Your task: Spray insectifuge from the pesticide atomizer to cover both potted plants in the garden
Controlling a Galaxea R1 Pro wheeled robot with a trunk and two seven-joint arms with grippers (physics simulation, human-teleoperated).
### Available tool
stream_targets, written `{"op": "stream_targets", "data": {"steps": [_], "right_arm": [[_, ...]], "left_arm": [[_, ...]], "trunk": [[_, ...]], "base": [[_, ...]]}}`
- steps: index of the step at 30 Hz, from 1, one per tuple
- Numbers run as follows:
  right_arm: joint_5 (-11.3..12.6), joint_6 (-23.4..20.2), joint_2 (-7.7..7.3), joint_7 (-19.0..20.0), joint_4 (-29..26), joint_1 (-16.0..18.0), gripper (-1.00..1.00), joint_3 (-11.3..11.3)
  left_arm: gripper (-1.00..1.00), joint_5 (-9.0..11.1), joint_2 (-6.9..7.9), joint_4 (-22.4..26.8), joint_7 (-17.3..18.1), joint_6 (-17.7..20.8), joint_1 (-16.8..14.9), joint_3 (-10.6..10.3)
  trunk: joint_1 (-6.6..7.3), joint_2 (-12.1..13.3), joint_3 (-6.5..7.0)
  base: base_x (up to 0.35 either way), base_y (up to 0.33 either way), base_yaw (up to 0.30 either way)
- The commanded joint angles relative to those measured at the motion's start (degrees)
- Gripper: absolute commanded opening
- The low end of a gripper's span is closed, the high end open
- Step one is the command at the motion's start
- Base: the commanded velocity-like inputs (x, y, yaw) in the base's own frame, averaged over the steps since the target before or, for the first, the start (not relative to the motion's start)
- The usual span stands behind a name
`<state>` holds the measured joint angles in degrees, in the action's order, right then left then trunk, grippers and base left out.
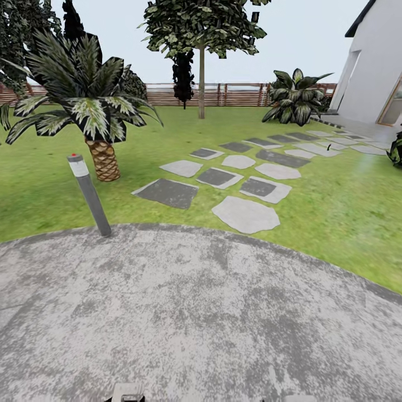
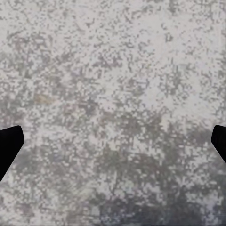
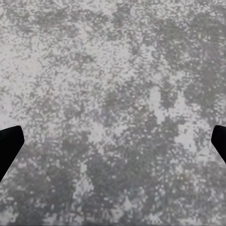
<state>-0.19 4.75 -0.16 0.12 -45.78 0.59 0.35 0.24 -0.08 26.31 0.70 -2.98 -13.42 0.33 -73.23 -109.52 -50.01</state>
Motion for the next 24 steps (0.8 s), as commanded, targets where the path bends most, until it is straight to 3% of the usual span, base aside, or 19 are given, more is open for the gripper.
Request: {"op": "stream_targets", "data": {"steps": [1, 14, 24], "right_arm": [[0.0, 0.2, 0.03, 0.1, 0.1, 0.0, 1.0, 0.0], [0.4, 0.2, 0.05, -0.3, 0.0, 0.0, 1.0, 0.1], [0.5, 0.2, 0.07, -0.3, 0.1, 0.0, 1.0, 0.0]], "left_arm": [[1.0, 0.0, -0.01, 0.0, 0.0, -0.2, 0.0, 0.0], [1.0, 0.0, 0.04, 0.1, 0.0, -0.2, 0.0, 0.0], [1.0, 0.0, 0.01, 0.1, 0.0, -0.2, 0.0, 0.0]], "trunk": [[-0.22, -0.4, -0.23], [-3.07, -5.6, -2.56], [-5.27, -9.7, -4.36]], "base": [[0.0, 0.0, 0.0], [0.0, 0.0, -0.008], [0.0, 0.0, -0.159]]}}
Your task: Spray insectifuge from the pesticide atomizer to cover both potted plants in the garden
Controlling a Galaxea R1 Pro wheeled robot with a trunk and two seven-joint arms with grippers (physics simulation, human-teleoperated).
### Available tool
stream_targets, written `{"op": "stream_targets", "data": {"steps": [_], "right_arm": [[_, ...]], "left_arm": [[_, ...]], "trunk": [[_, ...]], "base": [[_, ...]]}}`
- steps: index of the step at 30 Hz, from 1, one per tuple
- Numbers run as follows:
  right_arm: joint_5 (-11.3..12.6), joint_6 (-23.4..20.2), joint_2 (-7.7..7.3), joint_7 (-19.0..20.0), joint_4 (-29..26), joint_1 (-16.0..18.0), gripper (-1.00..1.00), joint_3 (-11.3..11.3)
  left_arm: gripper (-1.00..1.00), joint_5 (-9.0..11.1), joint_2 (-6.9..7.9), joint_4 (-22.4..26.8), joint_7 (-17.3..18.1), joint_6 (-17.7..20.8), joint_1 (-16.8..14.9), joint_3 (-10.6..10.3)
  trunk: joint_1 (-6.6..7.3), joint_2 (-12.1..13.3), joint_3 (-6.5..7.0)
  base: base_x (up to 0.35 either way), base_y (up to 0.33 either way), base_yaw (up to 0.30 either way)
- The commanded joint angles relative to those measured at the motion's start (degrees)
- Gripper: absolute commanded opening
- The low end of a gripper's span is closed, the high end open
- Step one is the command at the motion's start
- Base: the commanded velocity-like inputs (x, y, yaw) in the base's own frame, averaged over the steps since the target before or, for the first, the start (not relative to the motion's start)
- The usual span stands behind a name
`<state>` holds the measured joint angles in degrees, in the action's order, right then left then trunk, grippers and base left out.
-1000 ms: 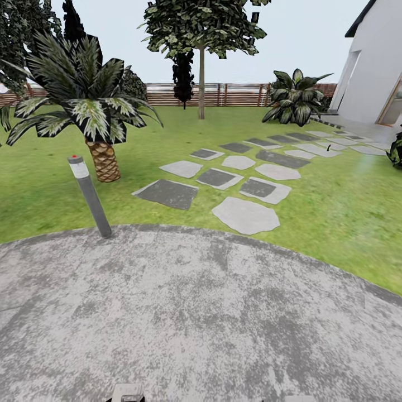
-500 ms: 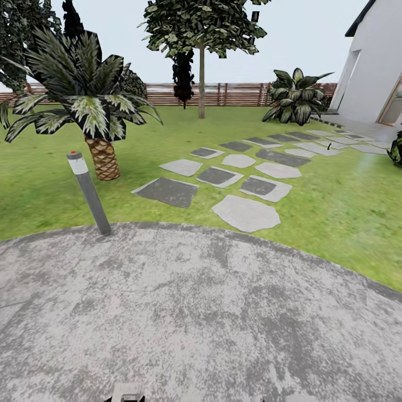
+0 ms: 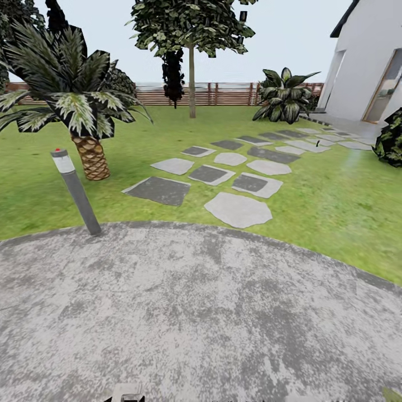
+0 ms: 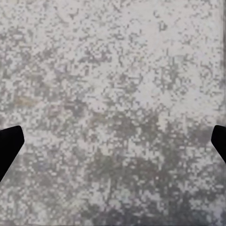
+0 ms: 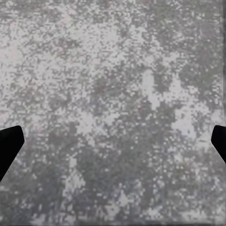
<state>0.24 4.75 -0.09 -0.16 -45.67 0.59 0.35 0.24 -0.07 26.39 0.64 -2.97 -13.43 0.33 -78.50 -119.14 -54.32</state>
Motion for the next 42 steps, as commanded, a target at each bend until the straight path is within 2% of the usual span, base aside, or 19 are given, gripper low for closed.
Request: {"op": "stream_targets", "data": {"steps": [1, 10, 26, 34, 42], "right_arm": [[0.0, 0.2, 0.0, 0.0, 0.0, 0.0, 1.0, 0.0], [0.0, 0.2, 0.0, 0.0, 0.1, 0.0, 1.0, 0.0], [-0.1, 0.2, 0.0, 0.1, 0.1, 0.0, 1.0, 0.0], [-0.4, 0.2, 0.0, 0.1, 0.0, 0.0, 1.0, 0.0], [-0.3, 0.2, 0.0, 0.1, 0.0, 0.0, 1.0, 0.1]], "left_arm": [[1.0, 0.0, -0.01, 0.0, 0.1, -0.2, 0.0, 0.0], [1.0, 0.0, -0.02, 0.0, 0.1, -0.2, 0.0, 0.0], [1.0, 0.0, -0.02, 0.0, 0.0, -0.2, 0.0, 0.0], [1.0, 0.0, -0.02, 0.0, 0.0, -0.2, 0.0, 0.0], [1.0, 0.0, -0.02, 0.0, 0.0, -0.2, 0.0, 0.1]], "trunk": [[-0.22, -0.4, -0.23], [-2.19, -4.0, -1.84], [-5.71, -10.5, -4.72], [-5.71, -10.5, -4.72], [-5.71, -10.5, -4.72]], "base": [[0.0, 0.0, -0.176], [0.0, 0.0, -0.135], [0.0, 0.0, -0.006], [0.016, 0.0, 0.0], [0.283, 0.0, 0.0]]}}
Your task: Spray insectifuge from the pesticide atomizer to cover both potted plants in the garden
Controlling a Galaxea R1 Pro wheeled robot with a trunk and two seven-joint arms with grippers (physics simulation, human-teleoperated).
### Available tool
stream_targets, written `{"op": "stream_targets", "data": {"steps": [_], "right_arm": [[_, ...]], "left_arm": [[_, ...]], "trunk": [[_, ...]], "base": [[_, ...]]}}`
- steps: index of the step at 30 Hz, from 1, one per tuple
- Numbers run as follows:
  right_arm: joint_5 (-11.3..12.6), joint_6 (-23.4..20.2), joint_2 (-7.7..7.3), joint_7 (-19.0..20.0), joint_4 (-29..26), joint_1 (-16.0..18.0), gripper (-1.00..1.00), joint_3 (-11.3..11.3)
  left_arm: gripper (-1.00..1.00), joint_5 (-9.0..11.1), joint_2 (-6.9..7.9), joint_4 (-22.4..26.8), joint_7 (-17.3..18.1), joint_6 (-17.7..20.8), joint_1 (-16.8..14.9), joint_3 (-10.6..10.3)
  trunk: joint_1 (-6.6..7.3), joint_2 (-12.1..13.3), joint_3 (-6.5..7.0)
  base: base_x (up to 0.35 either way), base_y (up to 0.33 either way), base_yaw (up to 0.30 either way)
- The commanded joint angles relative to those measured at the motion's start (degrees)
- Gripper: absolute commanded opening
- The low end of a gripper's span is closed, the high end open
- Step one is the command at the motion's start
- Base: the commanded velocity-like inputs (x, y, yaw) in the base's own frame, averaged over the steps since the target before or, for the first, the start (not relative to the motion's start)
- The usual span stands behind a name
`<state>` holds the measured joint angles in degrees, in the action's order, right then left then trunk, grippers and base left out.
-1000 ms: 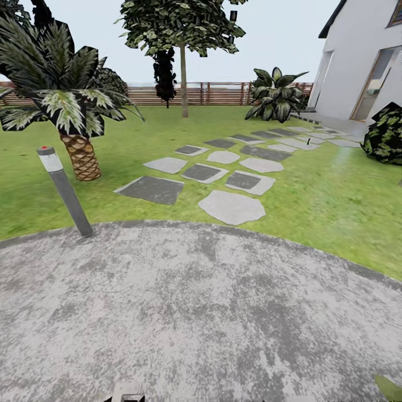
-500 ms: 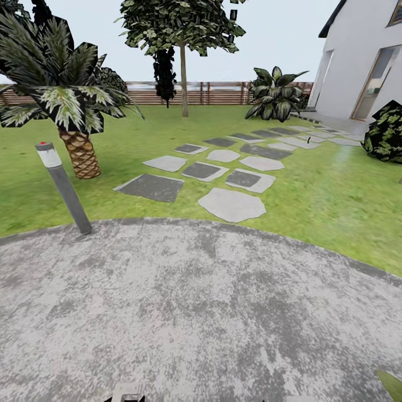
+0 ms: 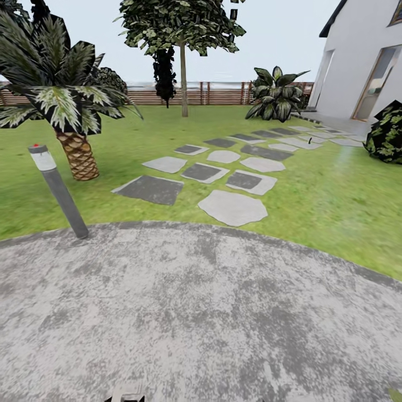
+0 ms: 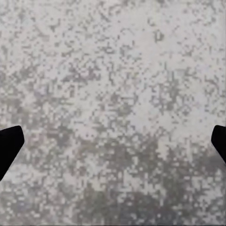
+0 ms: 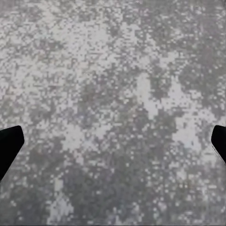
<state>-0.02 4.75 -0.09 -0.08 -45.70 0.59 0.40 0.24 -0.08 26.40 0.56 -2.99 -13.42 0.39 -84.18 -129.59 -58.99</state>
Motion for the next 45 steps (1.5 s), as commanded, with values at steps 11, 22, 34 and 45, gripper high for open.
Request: {"op": "stream_targets", "data": {"steps": [11, 22, 34, 45], "right_arm": [[0.2, 0.2, 0.0, 0.0, 0.1, 0.0, 1.0, 0.0], [-0.3, 0.2, 0.01, -0.1, 0.1, 0.0, 1.0, -0.2], [0.0, 0.2, 0.0, -0.1, 0.1, 0.0, 1.0, -0.3], [0.2, 0.2, -0.09, -0.1, -0.1, 0.0, 1.0, -0.1]], "left_arm": [[1.0, 0.0, -0.01, -0.1, 0.1, -0.2, 0.0, 0.0], [1.0, 0.0, -0.01, -0.2, 0.1, -0.2, 0.0, 0.0], [1.0, 0.0, -0.01, -0.2, 0.1, -0.2, 0.0, 0.0], [1.0, 0.0, -0.01, -0.2, 0.1, -0.2, 0.0, 0.0]], "trunk": [[-0.02, 0.0, -0.05], [-0.02, 0.0, -0.05], [-0.02, 0.0, -0.05], [-0.02, 0.0, -0.05]], "base": [[0.344, 0.0, 0.0], [0.346, 0.0, -0.07], [0.346, 0.0, -0.264], [0.346, 0.0, -0.291]]}}
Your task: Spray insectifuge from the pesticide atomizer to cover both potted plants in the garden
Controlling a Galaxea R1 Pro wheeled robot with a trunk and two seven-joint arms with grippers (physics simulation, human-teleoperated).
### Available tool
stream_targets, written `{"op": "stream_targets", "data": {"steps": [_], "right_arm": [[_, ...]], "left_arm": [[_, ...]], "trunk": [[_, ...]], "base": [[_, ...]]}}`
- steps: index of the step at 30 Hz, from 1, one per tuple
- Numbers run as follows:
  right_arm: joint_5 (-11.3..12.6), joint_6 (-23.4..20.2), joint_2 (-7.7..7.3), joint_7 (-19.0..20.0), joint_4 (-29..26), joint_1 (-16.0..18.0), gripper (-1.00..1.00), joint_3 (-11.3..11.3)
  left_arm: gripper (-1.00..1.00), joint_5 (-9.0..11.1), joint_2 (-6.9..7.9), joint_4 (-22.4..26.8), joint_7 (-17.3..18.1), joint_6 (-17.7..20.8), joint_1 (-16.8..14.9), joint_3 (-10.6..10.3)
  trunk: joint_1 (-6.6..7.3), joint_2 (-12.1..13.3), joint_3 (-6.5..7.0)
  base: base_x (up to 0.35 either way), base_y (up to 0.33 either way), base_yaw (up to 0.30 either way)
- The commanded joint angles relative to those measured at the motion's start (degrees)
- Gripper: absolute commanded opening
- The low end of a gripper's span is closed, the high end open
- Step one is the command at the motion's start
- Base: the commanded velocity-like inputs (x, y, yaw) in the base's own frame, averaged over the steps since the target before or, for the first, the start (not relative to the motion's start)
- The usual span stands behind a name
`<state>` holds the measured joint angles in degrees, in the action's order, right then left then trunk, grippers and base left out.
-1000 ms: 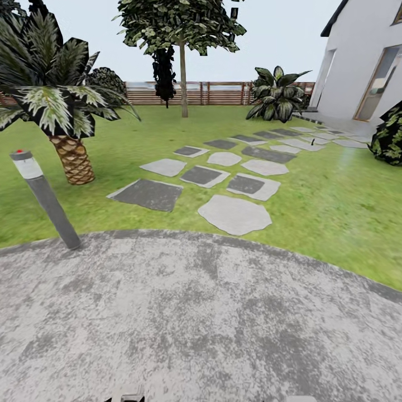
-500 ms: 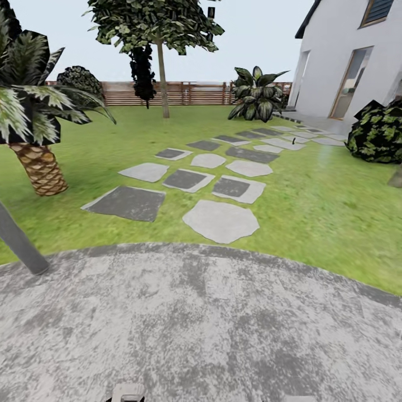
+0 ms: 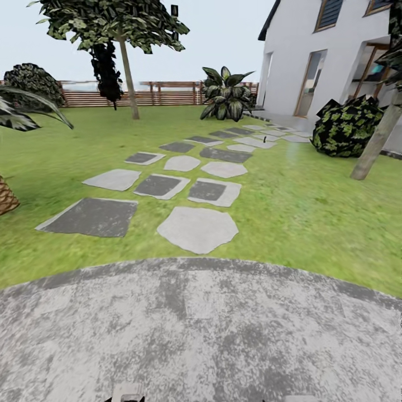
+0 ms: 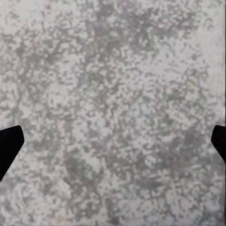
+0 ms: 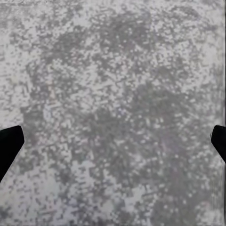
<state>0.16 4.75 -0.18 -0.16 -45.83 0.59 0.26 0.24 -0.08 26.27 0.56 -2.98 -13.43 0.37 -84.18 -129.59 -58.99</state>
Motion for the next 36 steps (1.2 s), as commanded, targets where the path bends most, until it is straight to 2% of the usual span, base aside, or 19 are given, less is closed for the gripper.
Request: {"op": "stream_targets", "data": {"steps": [1, 8, 36], "right_arm": [[0.0, 0.2, 0.02, 0.0, 0.0, 0.0, 1.0, 0.0], [-0.4, 0.1, 0.08, 0.0, 0.0, 0.0, 1.0, -0.1], [-0.5, 0.2, -0.26, 0.4, 0.0, 0.0, 1.0, -0.2]], "left_arm": [[1.0, 0.0, 0.0, 0.0, 0.1, -0.2, 0.0, 0.1], [1.0, 0.0, 0.0, 0.0, 0.1, -0.2, 0.0, 0.1], [1.0, 0.0, 0.0, 0.0, 0.1, -0.2, 0.0, 0.0]], "trunk": [[-0.03, 0.0, -0.05], [-0.03, 0.0, -0.05], [-0.03, 0.0, -0.05]], "base": [[0.346, 0.0, -0.25], [0.346, -0.041, -0.083], [0.346, -0.096, -0.001]]}}
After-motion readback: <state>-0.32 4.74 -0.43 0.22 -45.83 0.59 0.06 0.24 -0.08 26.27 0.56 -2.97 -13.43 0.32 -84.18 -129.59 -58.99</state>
